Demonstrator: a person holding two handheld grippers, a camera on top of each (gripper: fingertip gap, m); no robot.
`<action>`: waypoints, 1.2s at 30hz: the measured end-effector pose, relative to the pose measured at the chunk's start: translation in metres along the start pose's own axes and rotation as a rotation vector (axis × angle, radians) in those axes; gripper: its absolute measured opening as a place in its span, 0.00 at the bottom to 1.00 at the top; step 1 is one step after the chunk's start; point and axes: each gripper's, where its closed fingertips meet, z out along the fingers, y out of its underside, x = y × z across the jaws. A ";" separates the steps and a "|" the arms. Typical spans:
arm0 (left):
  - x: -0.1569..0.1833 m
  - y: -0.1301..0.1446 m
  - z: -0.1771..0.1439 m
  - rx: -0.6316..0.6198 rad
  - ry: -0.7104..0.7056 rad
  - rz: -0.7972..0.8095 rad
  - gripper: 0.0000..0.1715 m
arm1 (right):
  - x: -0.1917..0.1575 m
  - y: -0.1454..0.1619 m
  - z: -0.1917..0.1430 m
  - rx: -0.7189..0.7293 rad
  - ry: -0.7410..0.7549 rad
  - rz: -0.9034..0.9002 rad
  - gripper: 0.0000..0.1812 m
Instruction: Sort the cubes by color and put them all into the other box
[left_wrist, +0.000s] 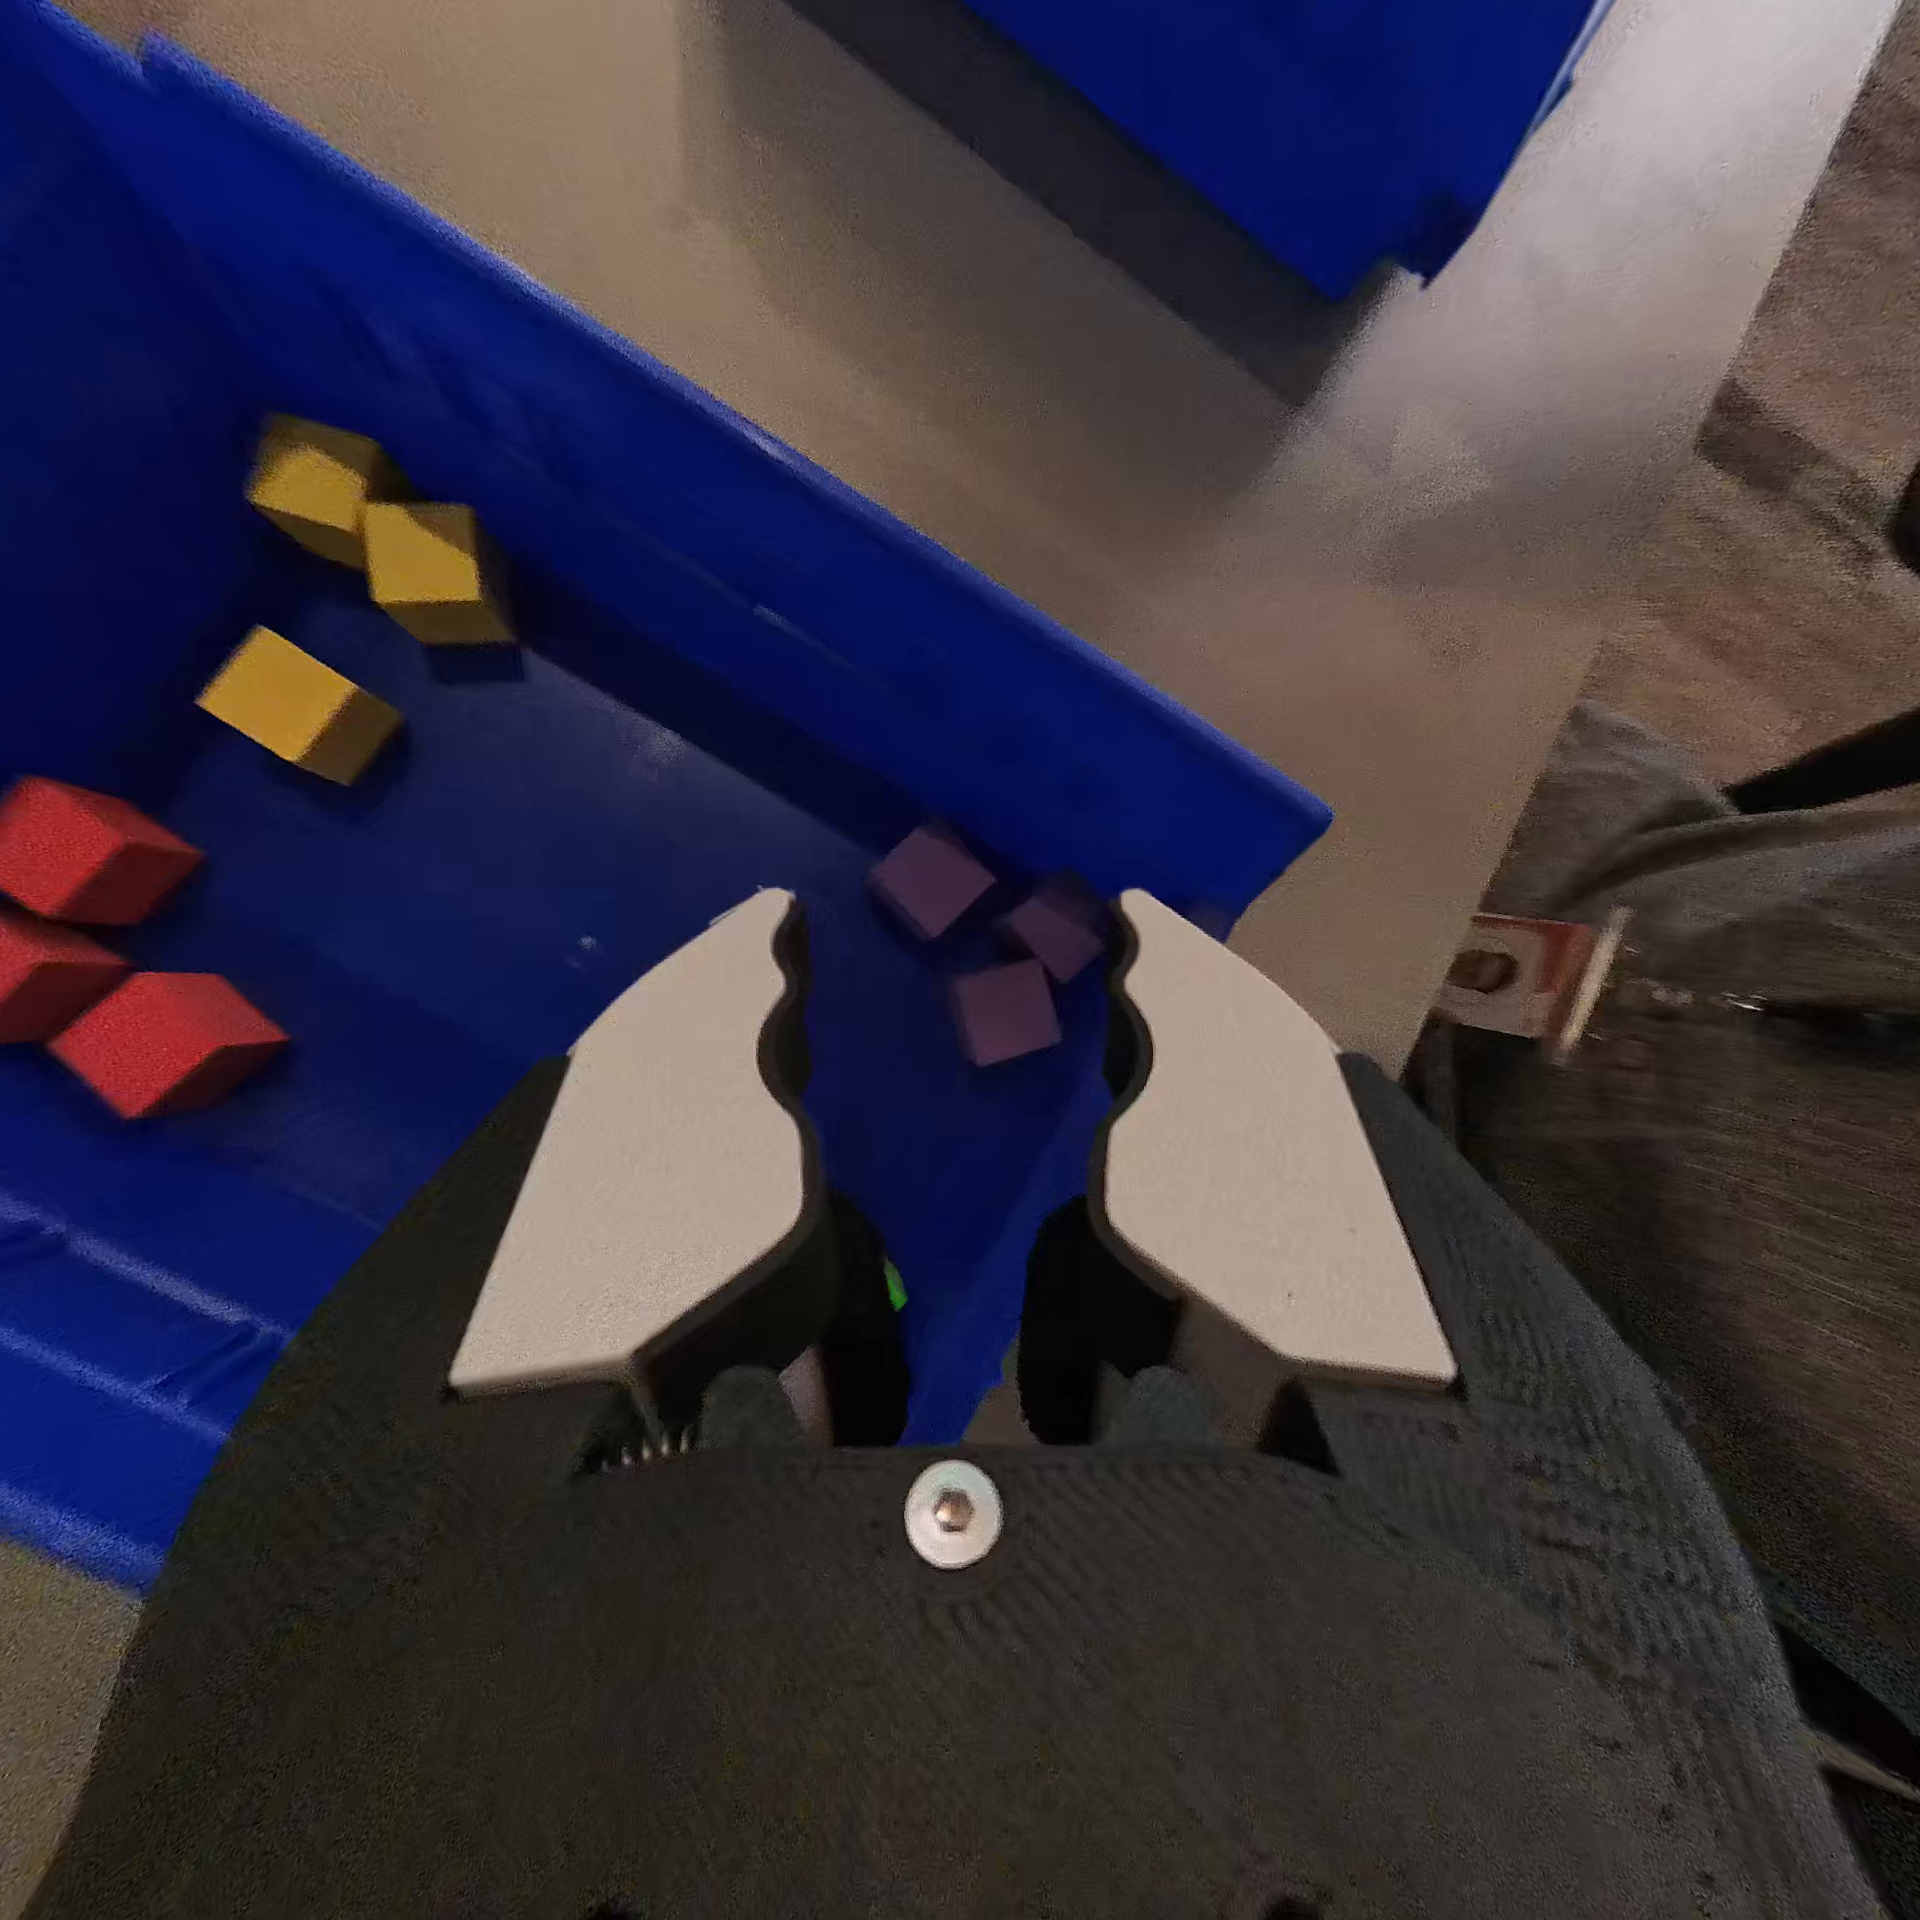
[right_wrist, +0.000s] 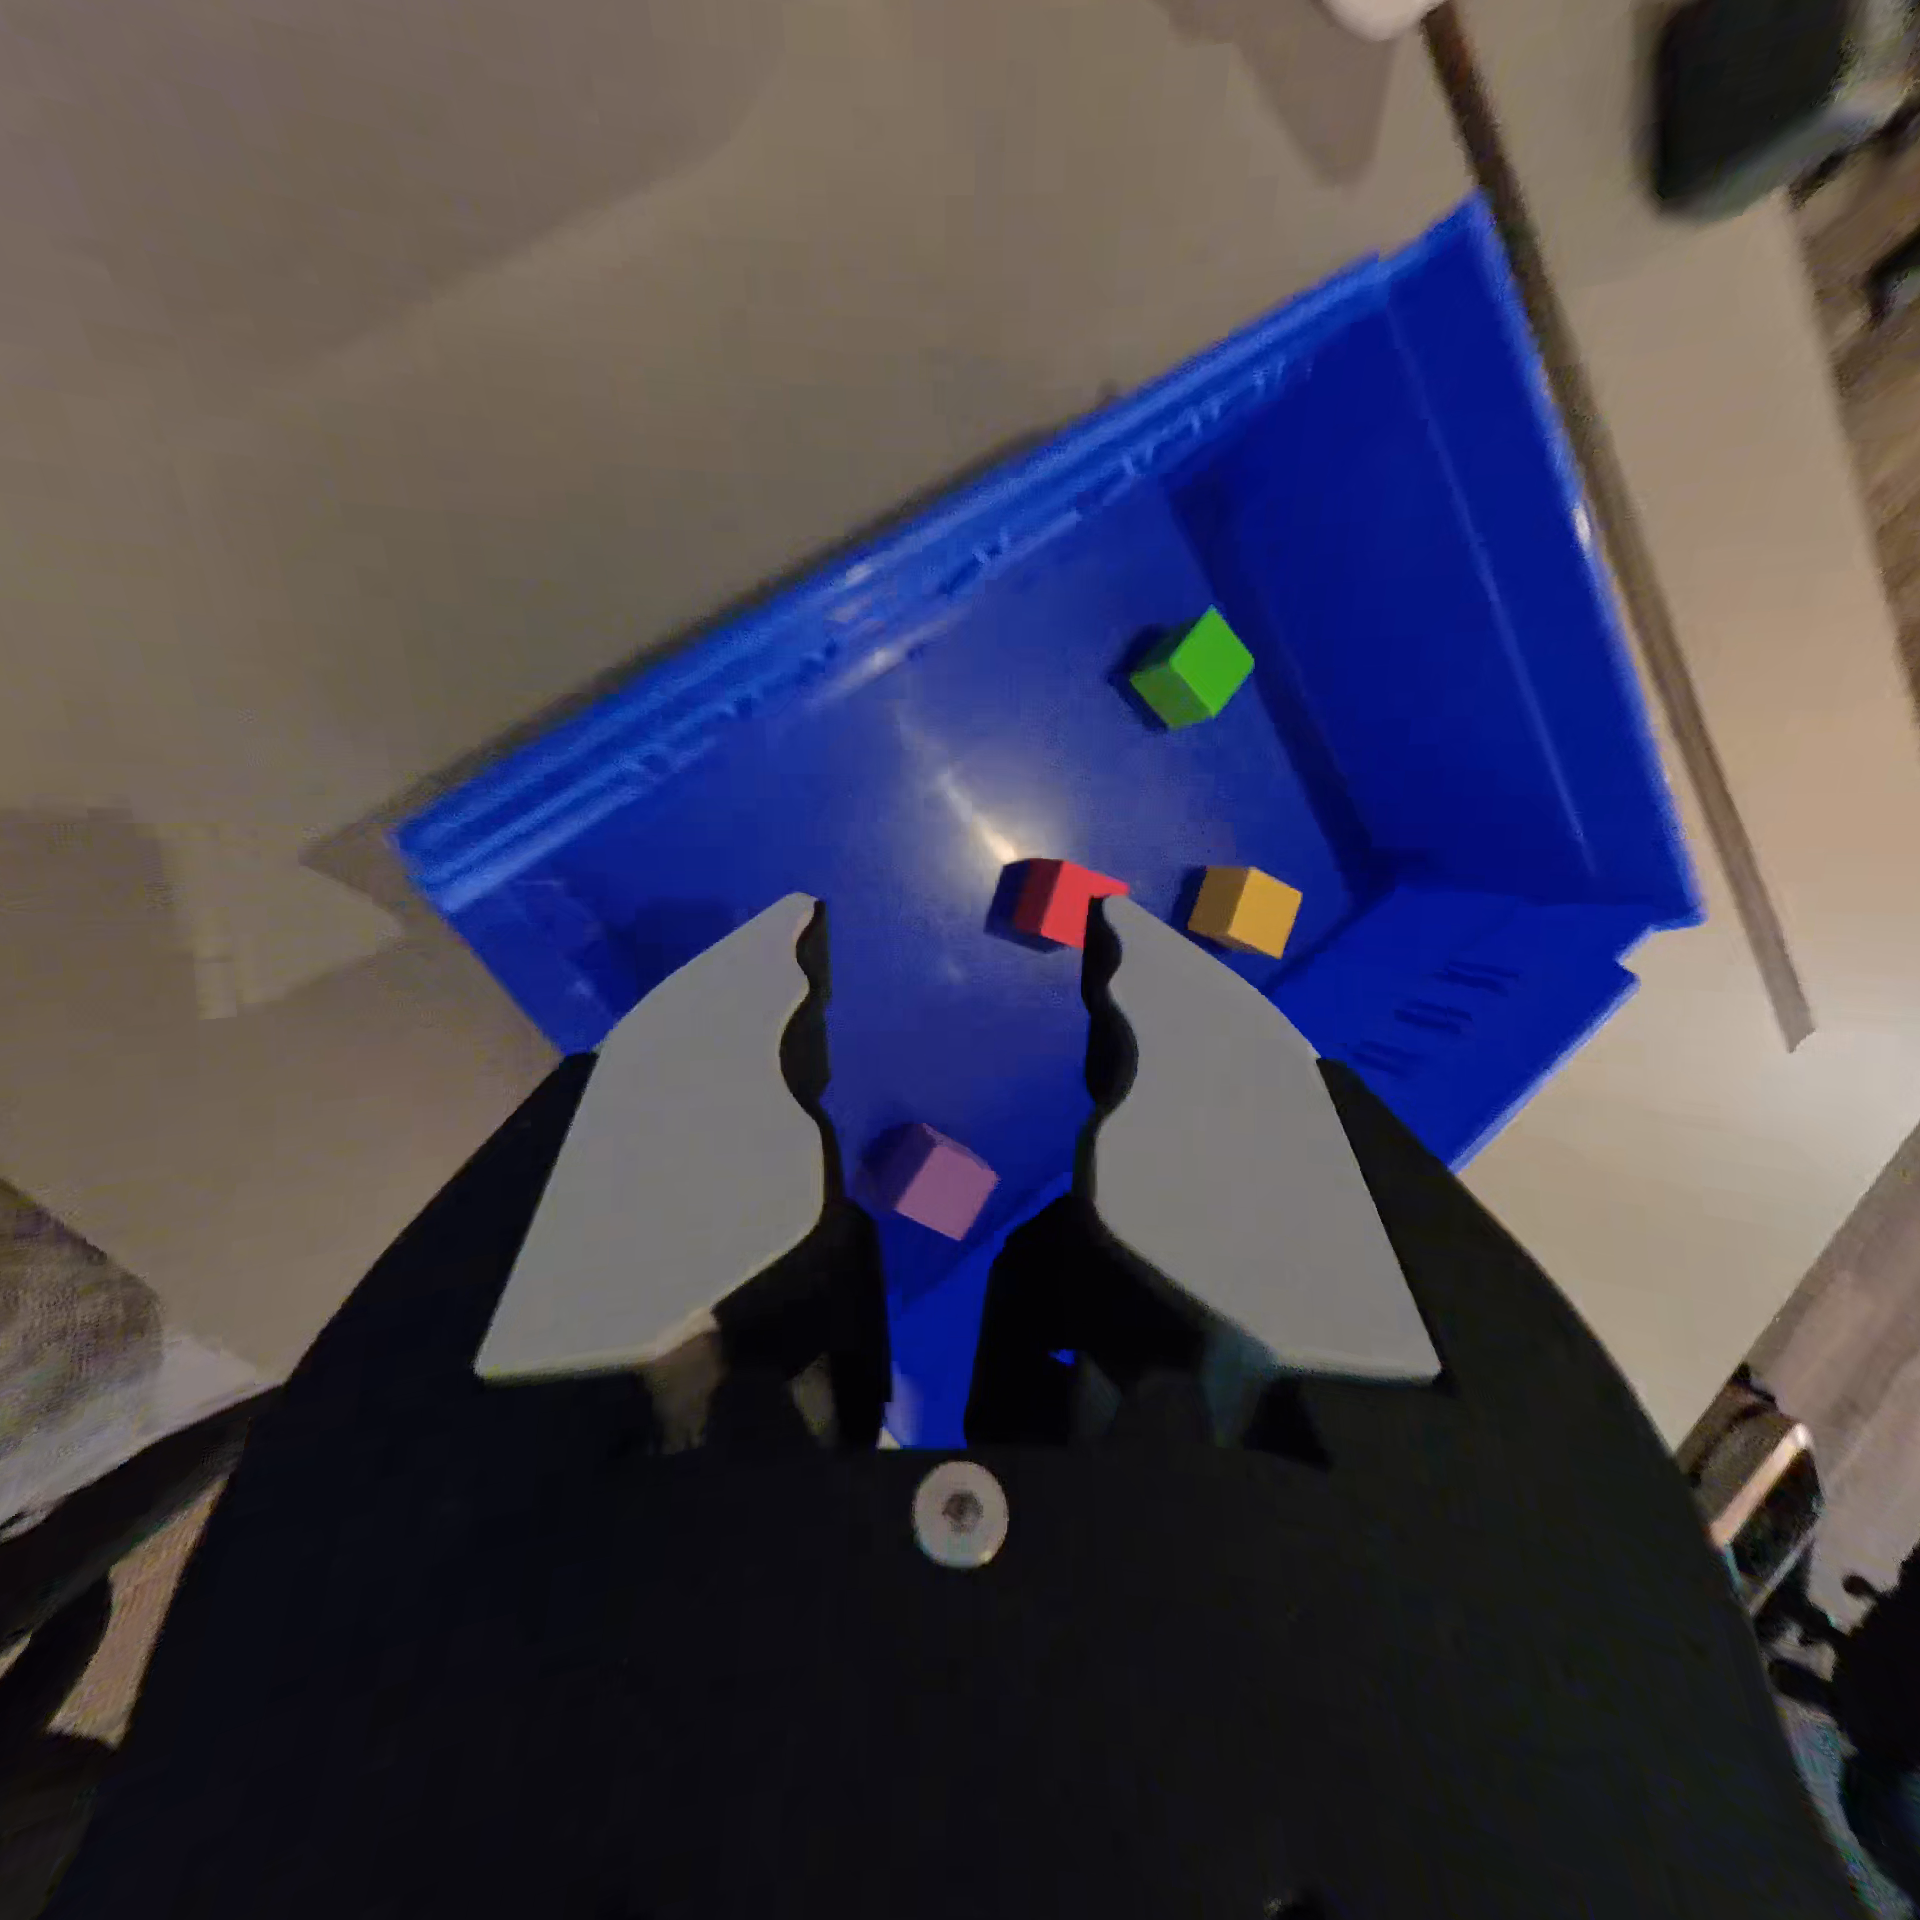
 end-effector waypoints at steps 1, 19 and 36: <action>0.000 -0.002 -0.004 0.028 -0.036 0.011 0.32 | -0.006 -0.004 -0.007 0.045 0.019 -0.001 0.26; -0.019 0.020 0.016 0.058 -0.471 -0.204 0.29 | -0.053 -0.049 -0.088 0.559 0.235 0.079 0.23; -0.011 0.043 0.078 -0.223 -0.311 -0.408 0.34 | -0.041 -0.036 -0.090 0.548 0.277 0.100 0.22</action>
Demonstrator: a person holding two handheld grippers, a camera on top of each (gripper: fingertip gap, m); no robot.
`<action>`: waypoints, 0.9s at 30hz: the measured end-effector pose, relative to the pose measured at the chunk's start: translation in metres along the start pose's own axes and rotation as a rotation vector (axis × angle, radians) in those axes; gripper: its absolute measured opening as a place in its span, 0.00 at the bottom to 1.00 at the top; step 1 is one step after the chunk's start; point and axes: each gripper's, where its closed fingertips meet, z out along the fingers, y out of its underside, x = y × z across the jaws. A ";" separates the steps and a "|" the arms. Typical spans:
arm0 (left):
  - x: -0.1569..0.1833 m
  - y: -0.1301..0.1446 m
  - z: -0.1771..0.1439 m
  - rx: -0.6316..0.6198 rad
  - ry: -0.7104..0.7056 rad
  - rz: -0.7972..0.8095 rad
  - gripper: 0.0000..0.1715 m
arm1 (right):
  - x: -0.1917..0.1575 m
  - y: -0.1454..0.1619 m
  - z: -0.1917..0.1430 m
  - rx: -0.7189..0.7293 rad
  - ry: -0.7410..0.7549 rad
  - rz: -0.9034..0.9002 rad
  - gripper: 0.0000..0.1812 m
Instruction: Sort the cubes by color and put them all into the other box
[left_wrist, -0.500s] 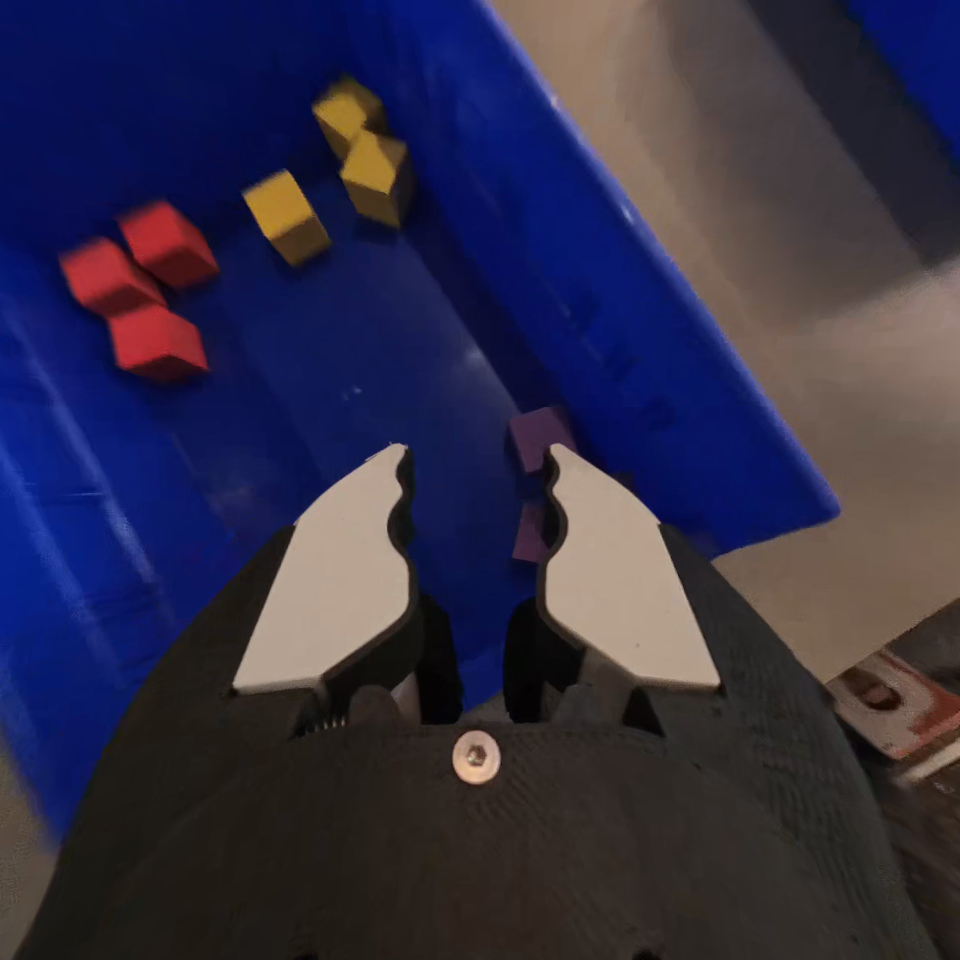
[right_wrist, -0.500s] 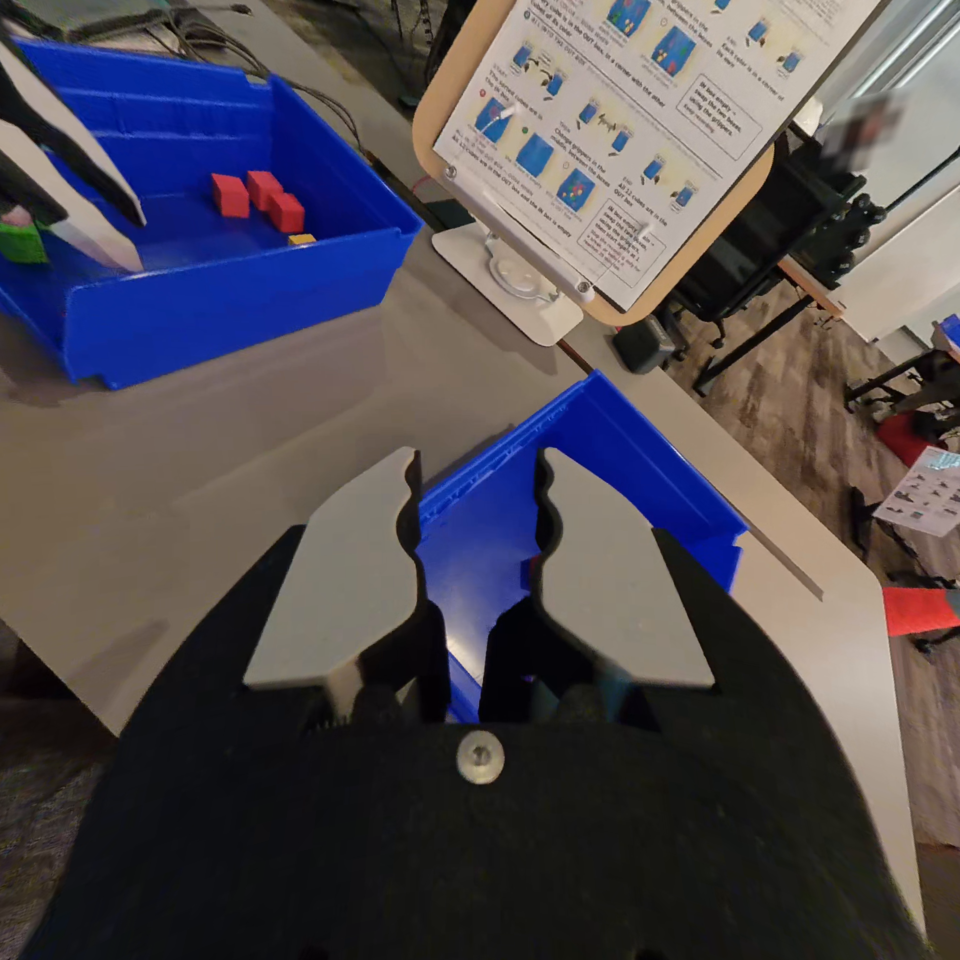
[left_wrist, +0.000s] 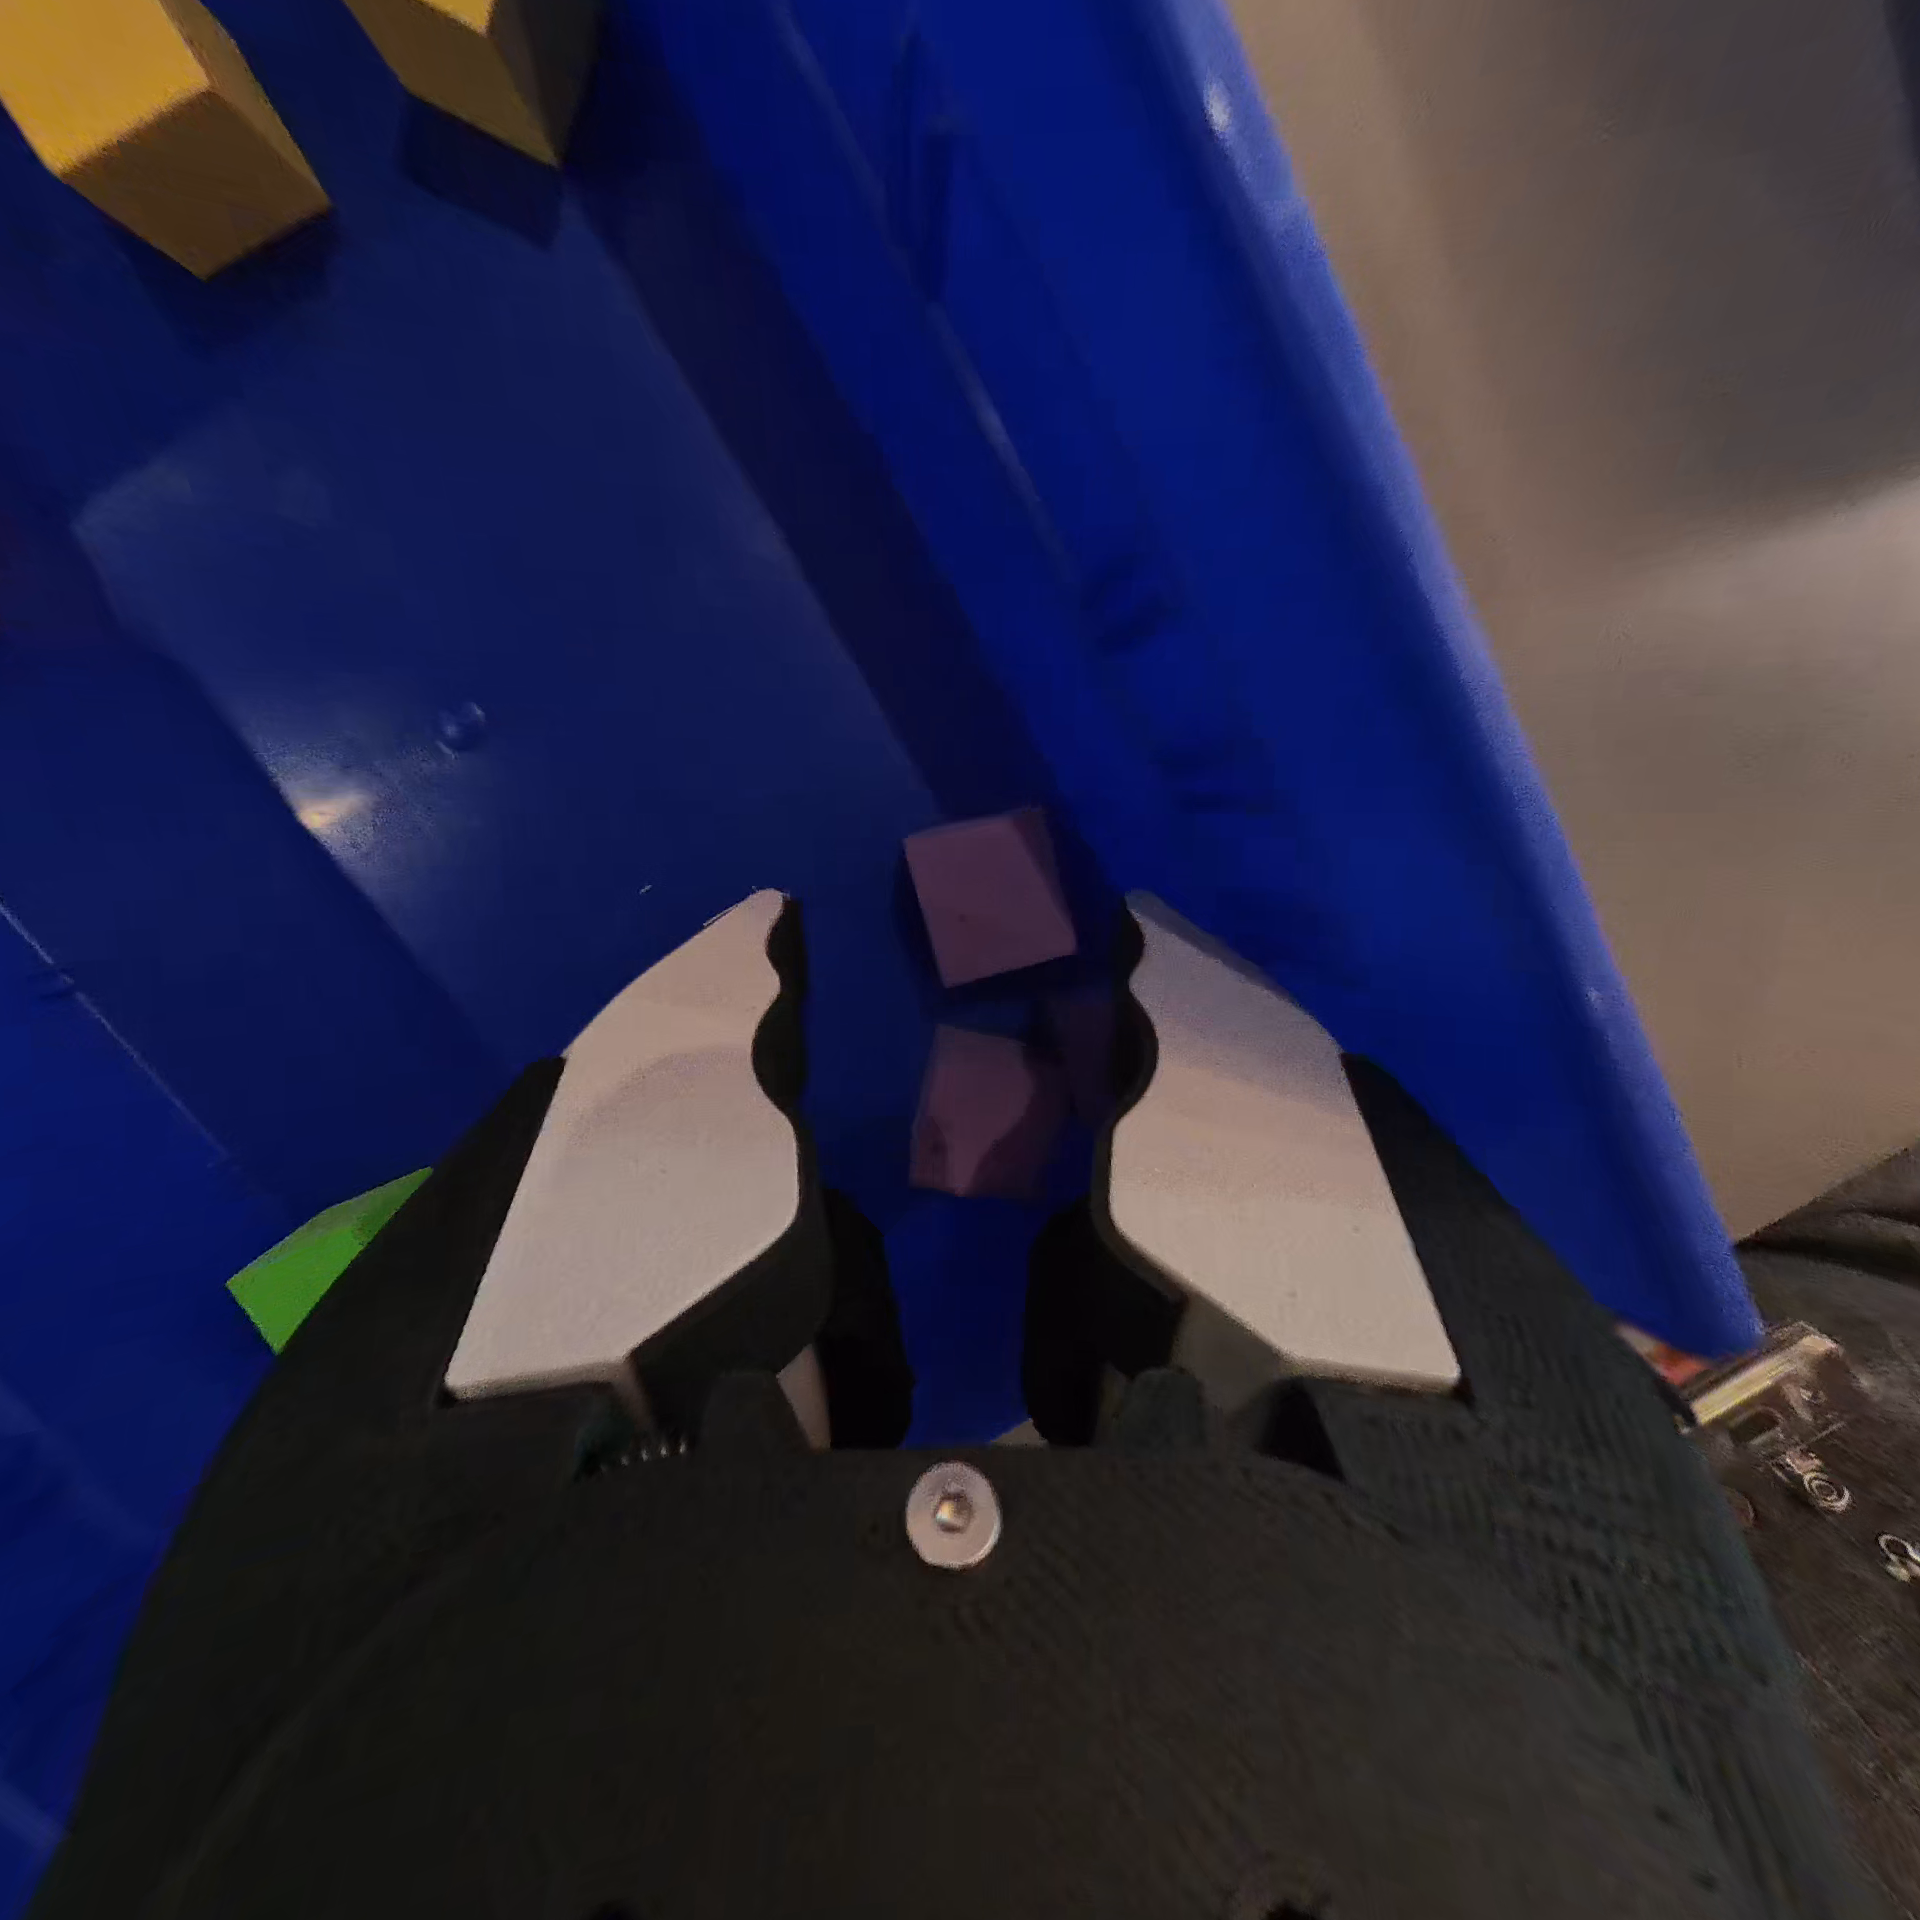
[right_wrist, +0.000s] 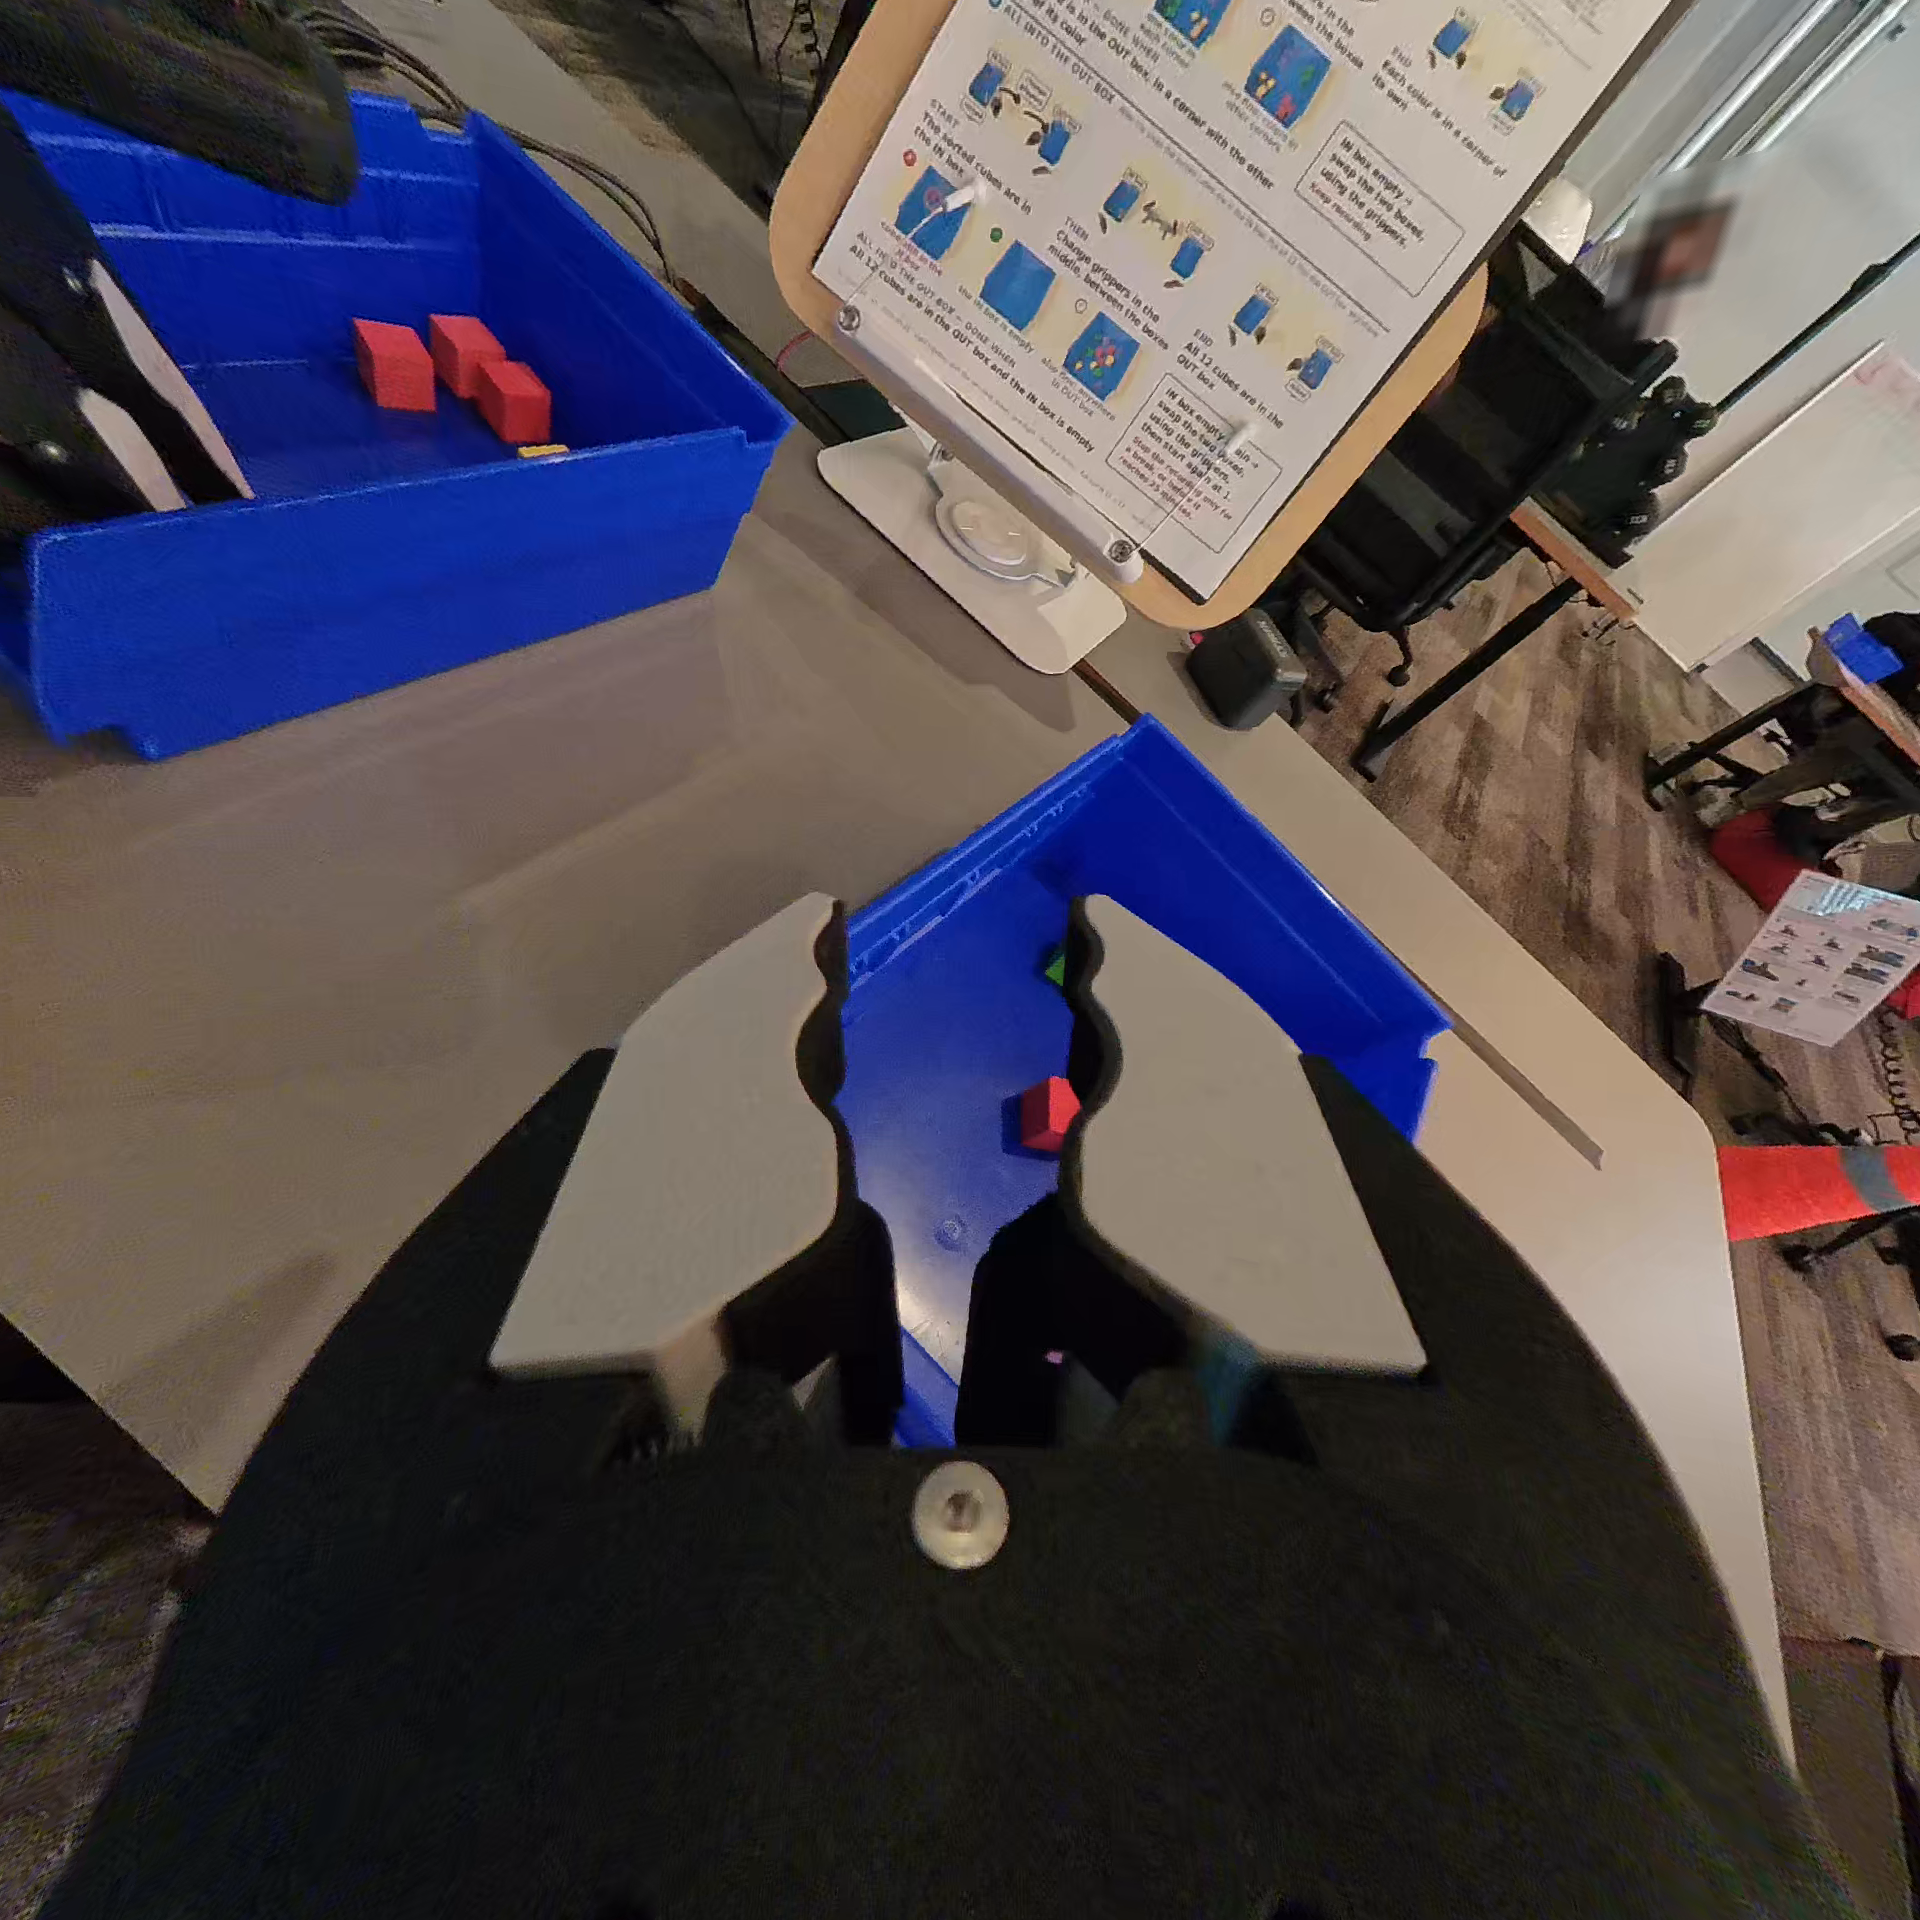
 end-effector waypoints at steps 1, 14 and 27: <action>-0.001 0.002 0.004 -0.027 -0.007 -0.003 0.33 | 0.001 0.000 -0.001 0.001 0.003 0.000 0.22; 0.020 -0.046 -0.087 0.479 0.540 -0.141 0.17 | -0.052 -0.026 0.003 0.179 -0.206 -0.068 0.21; 0.145 -0.030 -0.190 0.449 1.419 0.005 0.16 | -0.160 -0.108 0.017 0.483 -0.402 -0.264 0.23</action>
